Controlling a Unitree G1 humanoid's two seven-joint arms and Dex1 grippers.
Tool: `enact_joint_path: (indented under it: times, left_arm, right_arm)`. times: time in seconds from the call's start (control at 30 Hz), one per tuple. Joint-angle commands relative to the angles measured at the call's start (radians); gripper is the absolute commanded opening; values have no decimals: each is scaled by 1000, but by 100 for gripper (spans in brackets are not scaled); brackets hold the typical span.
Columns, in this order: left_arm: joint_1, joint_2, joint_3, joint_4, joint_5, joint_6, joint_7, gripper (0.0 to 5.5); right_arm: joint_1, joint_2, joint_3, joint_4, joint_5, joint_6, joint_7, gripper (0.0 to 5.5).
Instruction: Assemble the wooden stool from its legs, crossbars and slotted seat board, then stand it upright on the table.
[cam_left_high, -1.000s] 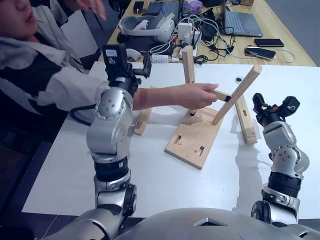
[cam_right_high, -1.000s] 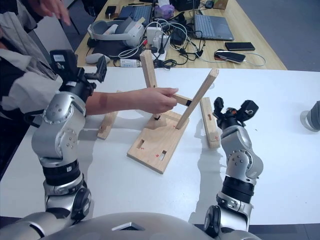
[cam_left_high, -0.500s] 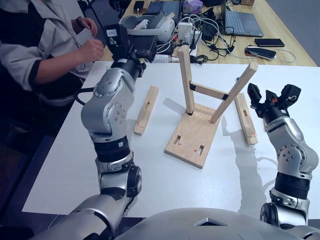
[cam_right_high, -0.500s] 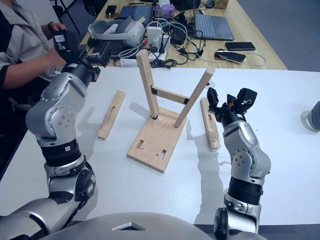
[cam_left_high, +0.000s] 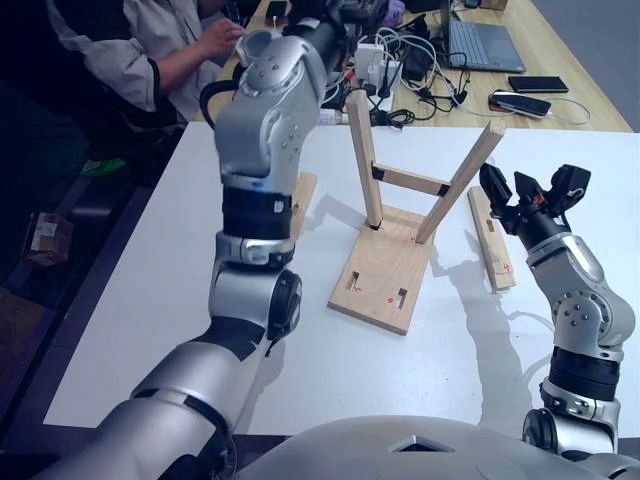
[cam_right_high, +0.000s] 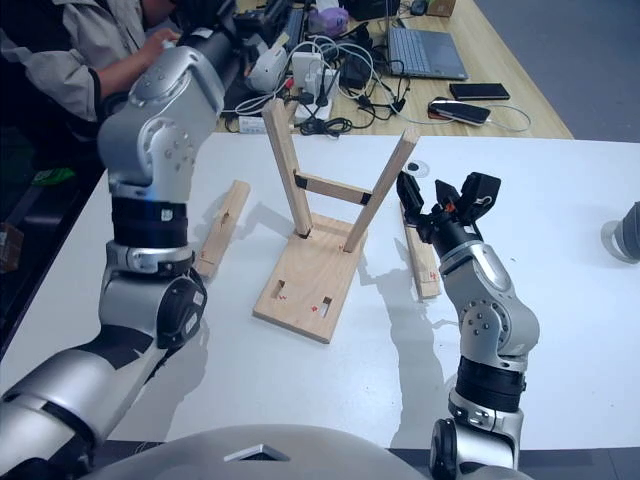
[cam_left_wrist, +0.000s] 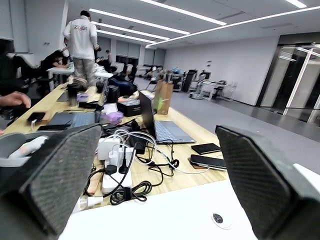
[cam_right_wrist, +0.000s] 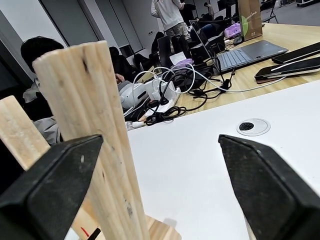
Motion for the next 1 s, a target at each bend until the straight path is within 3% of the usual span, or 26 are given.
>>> enact_joint_path:
  times: [0.03,0.13,0.27,0.5,0.83,1.0]
  left_arm:
    - [-234,35,7,355,45,-218,-45,423]
    - [-324,69,37,540,58,-310,-23,423]
    - [-299,101,64,632,68,-343,29,423]
    - [-129,12,6,759,68,34,-86,423]
    - [-236,98,82,345,14,140,-23,423]
    - [-289,73,139,195,-71,162,-11,423]
  right_arm:
    - [-18,16,38,-11,-18,-6,8,432]
    - [-26,23,53,-13,-23,-4,12,432]
    - [-26,22,57,-11,-32,-6,14,432]
    - [-19,11,52,-7,-38,4,19,432]
    - [-24,12,54,-1,-52,5,17,432]
    - [-26,14,50,-6,-53,5,18,432]
